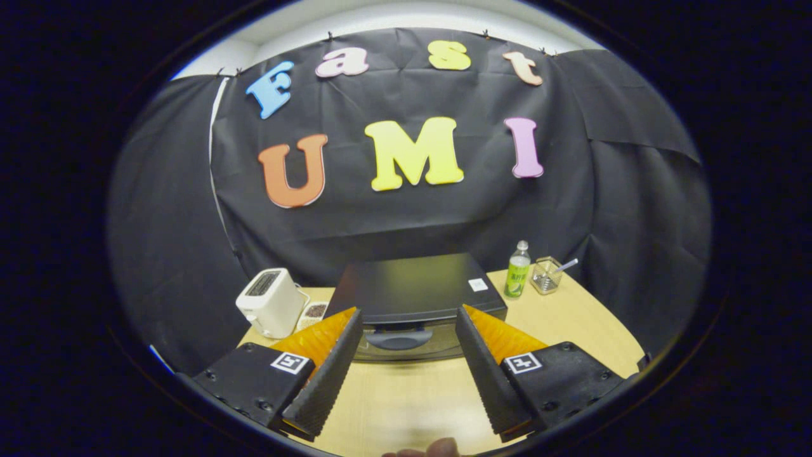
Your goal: Open the toaster oven, put the food inside, and close the toaster oven door.
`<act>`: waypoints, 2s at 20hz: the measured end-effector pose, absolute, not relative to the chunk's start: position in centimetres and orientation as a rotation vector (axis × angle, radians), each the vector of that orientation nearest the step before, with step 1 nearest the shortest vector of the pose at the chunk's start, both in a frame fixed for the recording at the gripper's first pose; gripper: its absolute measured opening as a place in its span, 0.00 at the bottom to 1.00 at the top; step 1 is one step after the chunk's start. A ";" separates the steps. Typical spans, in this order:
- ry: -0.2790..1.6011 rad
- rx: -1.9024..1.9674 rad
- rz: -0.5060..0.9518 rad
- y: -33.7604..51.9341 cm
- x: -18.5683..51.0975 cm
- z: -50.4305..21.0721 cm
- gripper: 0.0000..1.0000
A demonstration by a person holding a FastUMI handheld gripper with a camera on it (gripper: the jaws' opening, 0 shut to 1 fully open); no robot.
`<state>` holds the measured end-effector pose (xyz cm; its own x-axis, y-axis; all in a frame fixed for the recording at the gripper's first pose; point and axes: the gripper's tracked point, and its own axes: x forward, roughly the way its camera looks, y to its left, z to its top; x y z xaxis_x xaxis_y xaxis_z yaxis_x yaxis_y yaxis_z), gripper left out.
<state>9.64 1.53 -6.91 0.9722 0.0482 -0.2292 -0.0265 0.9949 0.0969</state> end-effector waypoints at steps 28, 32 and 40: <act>0.057 0.083 0.059 0.5 -2.6 -0.6 0.98; 0.070 0.091 0.058 0.8 -2.2 -0.9 0.98; 0.054 0.073 0.064 1.6 -2.7 -0.5 0.98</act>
